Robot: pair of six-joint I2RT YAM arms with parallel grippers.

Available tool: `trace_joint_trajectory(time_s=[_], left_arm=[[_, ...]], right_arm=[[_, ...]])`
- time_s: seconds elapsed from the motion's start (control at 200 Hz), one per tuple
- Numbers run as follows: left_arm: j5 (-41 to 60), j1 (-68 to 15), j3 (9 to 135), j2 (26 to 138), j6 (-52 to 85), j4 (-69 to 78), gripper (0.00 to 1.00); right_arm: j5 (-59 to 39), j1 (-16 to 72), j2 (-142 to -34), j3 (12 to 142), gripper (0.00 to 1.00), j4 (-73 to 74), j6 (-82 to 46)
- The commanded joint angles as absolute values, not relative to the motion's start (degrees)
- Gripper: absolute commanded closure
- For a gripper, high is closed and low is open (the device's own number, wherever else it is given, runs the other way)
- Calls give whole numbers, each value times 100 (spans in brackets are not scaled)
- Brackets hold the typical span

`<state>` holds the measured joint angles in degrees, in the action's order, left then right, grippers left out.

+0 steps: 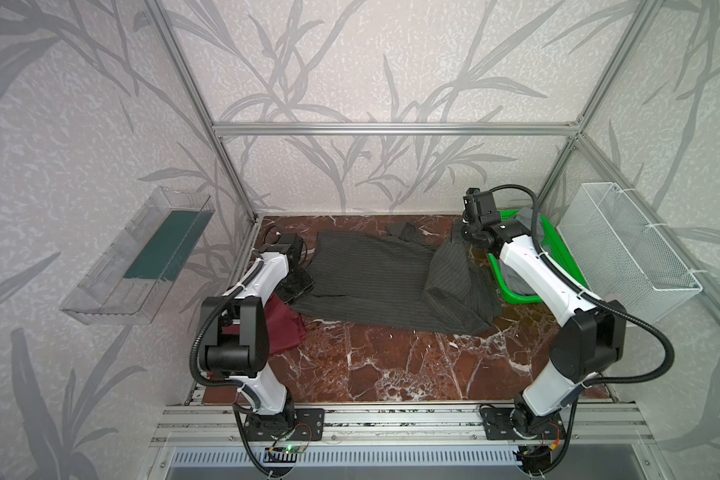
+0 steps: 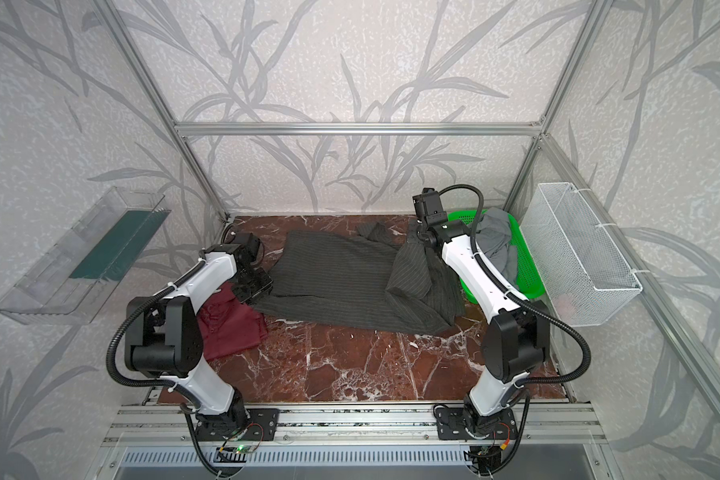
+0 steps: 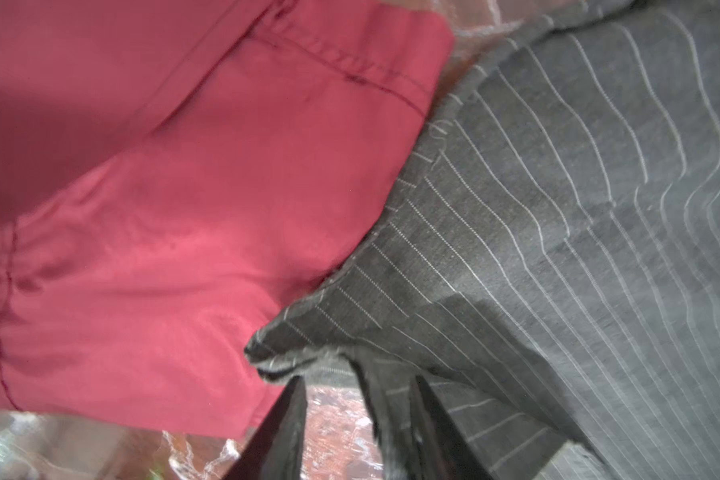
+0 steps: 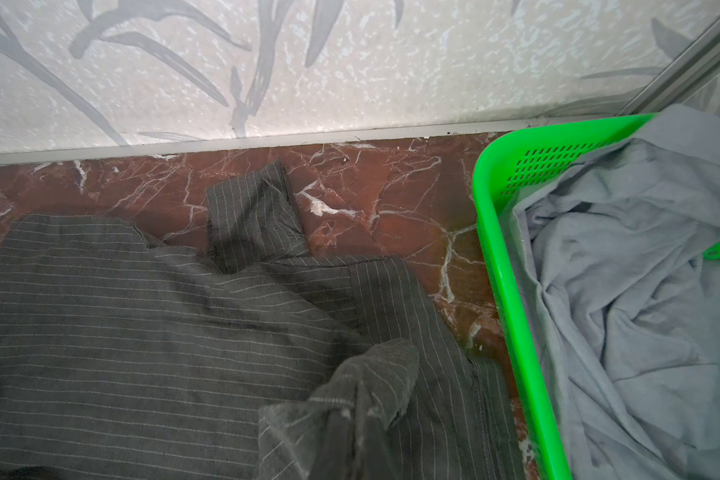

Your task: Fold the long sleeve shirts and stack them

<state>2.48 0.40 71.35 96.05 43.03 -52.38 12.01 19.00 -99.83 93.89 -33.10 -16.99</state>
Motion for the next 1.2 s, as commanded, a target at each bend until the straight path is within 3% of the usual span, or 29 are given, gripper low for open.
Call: trace_joint_trajectory(time_s=[0.0,0.155,0.195,0.32,0.46,0.58,0.755,0.925,1.06,1.195], left_arm=[[175,67,7216,9148,4247,-5524,50],[-35,77,7184,8824,4158,-5626,47],[-105,80,7198,8758,4123,-5696,40],[-251,83,7084,8460,4065,-5629,38],[-10,80,6672,8258,4065,-5082,38],[371,86,6396,8259,4051,-4776,38],[1128,97,6133,8350,3675,-4341,38],[1565,126,5929,8238,3374,-4134,38],[1609,141,5832,8109,3316,-4073,38],[1749,166,5811,8074,3336,-3966,38]], right_arm=[[1130,1863,-10391,9790,100,-3611,-1656],[984,1867,-10518,9998,100,-3778,-1824],[909,1883,-10455,9966,100,-3744,-1912],[855,2017,-10330,9892,100,-3637,-2074],[103,2217,-10489,9828,100,-3480,-2228],[-683,2332,-10951,10047,86,-3815,-2520],[-99,3137,-11293,10247,63,-4123,-2271],[-742,3402,-11403,10209,45,-4236,-2329],[-538,2999,-10914,9723,37,-4079,-2478],[-461,2358,-10565,9072,37,-3556,-2681]])
